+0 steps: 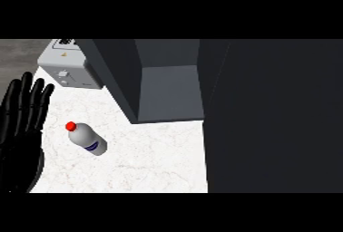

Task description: Pick up the bottled water, place it into the cabinet and close the cabinet

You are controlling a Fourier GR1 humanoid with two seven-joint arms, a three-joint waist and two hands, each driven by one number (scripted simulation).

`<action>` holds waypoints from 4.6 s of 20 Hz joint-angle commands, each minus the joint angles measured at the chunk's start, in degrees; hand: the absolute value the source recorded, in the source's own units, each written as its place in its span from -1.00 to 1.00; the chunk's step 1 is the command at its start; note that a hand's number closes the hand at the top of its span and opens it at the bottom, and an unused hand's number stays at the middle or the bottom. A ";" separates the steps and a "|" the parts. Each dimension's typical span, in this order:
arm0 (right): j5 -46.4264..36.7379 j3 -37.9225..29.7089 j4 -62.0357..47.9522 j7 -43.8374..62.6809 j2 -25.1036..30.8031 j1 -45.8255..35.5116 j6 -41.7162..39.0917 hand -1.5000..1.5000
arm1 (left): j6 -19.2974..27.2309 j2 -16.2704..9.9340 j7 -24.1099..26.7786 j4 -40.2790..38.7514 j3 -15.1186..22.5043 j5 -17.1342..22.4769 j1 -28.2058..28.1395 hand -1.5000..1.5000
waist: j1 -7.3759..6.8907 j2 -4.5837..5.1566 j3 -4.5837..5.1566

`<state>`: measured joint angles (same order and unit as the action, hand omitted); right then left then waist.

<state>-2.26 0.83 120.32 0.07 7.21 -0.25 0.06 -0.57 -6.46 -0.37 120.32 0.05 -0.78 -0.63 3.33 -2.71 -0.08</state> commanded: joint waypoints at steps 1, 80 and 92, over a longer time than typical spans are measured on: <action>-0.36 -0.19 8.43 3.49 -0.33 3.63 1.14 -1.00 | -2.53 -1.07 0.47 -2.33 -1.80 3.81 3.29 -1.00 | -2.57 2.57 0.11; -9.30 31.67 29.78 25.16 2.49 8.84 10.34 -1.00 | -25.47 -9.78 34.47 -88.23 -17.96 3.57 18.06 -1.00 | -2.08 2.79 0.24; -6.37 30.49 31.63 26.70 5.02 8.10 10.80 -1.00 | -23.93 -9.03 43.19 -102.55 -20.26 3.69 27.59 -1.00 | -1.74 2.89 0.25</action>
<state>-4.42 30.31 142.58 21.79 10.48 6.19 10.81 -22.67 -14.80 40.73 20.81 -19.24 2.20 24.42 1.37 0.22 0.14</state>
